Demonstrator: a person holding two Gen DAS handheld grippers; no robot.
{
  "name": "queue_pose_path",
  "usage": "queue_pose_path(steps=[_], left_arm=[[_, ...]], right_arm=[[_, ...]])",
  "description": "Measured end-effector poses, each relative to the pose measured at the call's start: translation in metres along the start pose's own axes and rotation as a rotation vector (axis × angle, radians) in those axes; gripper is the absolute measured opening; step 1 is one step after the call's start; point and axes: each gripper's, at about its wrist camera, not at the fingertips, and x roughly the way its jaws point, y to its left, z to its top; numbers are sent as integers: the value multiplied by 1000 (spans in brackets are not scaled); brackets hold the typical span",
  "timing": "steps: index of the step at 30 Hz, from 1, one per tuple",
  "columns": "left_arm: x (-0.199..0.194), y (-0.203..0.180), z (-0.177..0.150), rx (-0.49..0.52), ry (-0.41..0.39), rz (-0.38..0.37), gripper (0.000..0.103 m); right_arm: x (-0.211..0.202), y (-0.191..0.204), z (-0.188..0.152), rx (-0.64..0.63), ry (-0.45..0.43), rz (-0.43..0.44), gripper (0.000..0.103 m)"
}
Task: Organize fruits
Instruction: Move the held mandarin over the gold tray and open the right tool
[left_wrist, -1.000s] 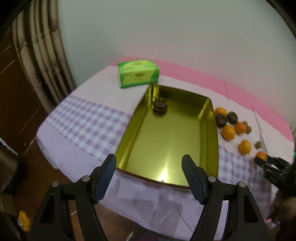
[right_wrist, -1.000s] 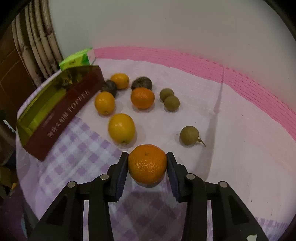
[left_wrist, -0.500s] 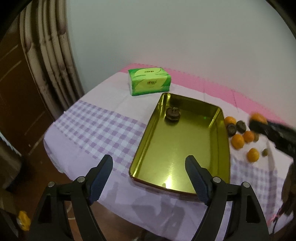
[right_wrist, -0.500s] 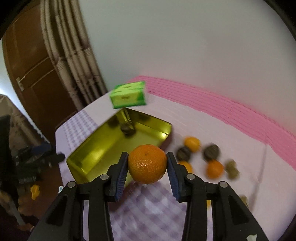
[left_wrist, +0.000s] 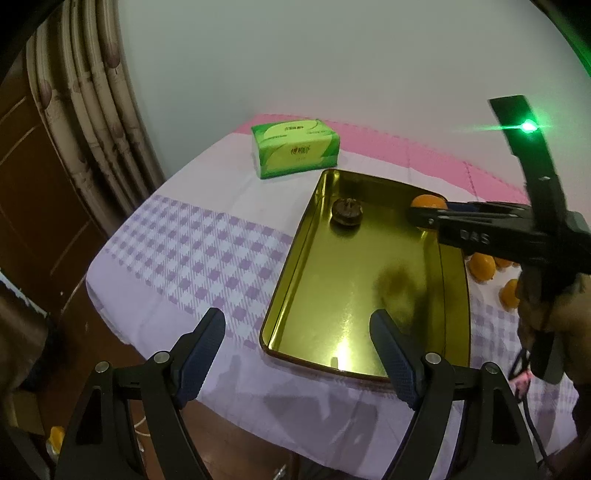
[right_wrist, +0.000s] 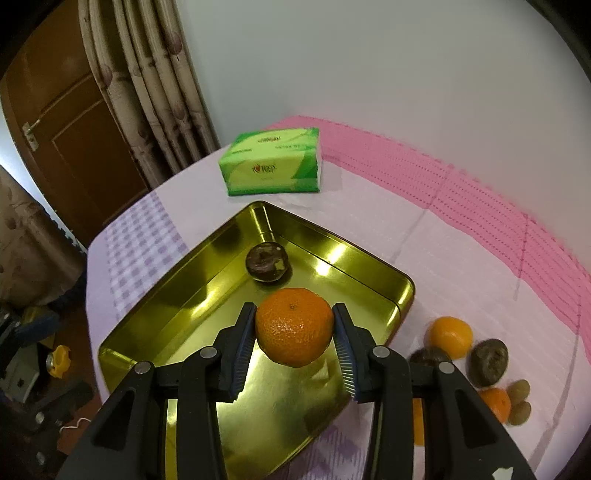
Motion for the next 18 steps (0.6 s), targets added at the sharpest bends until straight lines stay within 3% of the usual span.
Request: queue_pose_path(steps=[18], left_arm=[[12, 3, -1, -5, 51, 6, 82]], right_arm=[[39, -3, 16, 16, 48, -32, 39]])
